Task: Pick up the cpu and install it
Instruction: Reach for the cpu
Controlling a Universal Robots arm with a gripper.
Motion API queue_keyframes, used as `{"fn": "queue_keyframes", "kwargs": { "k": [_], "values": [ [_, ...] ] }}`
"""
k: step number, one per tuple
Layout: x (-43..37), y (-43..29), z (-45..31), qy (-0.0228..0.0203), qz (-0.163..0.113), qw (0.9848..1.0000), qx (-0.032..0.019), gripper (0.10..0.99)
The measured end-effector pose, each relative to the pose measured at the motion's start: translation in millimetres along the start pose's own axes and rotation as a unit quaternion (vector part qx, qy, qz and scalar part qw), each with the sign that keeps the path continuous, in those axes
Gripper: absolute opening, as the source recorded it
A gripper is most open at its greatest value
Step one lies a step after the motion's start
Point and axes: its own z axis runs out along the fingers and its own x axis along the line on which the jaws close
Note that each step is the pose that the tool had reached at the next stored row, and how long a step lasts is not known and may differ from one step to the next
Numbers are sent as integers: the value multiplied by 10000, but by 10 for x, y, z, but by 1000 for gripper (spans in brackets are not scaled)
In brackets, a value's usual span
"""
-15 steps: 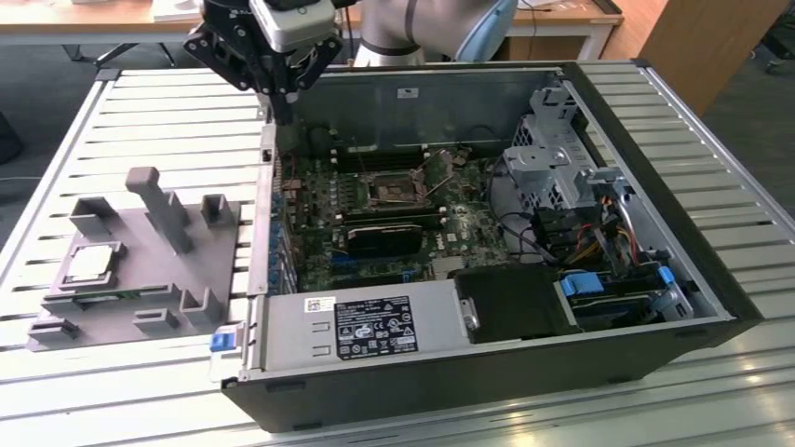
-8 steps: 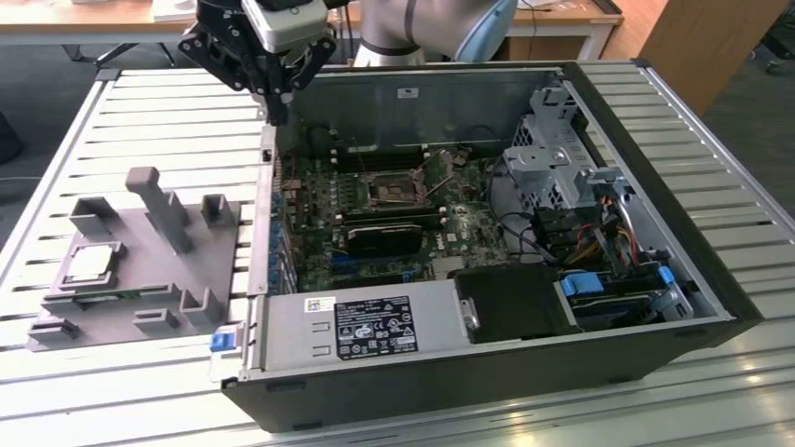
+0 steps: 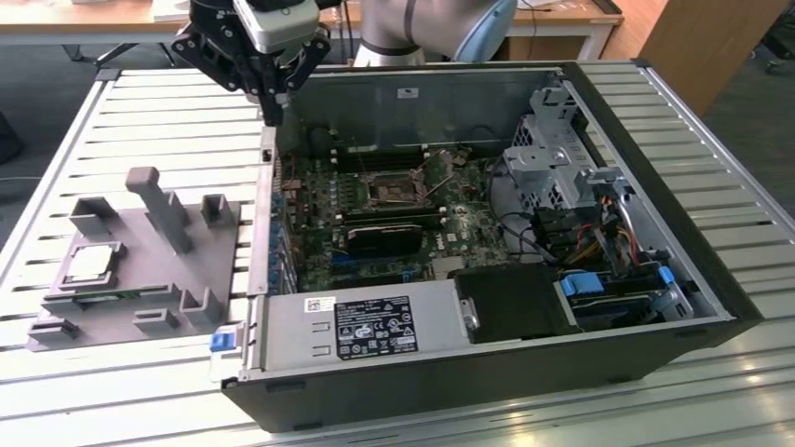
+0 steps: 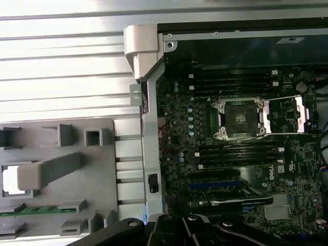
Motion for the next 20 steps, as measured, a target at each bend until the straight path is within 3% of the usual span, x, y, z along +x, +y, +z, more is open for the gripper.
{"fn": "queue_keyframes", "kwargs": {
  "k": [20],
  "values": [
    [135, -11, 2, 2, 0, 10000, 0, 106]
  ]
}}
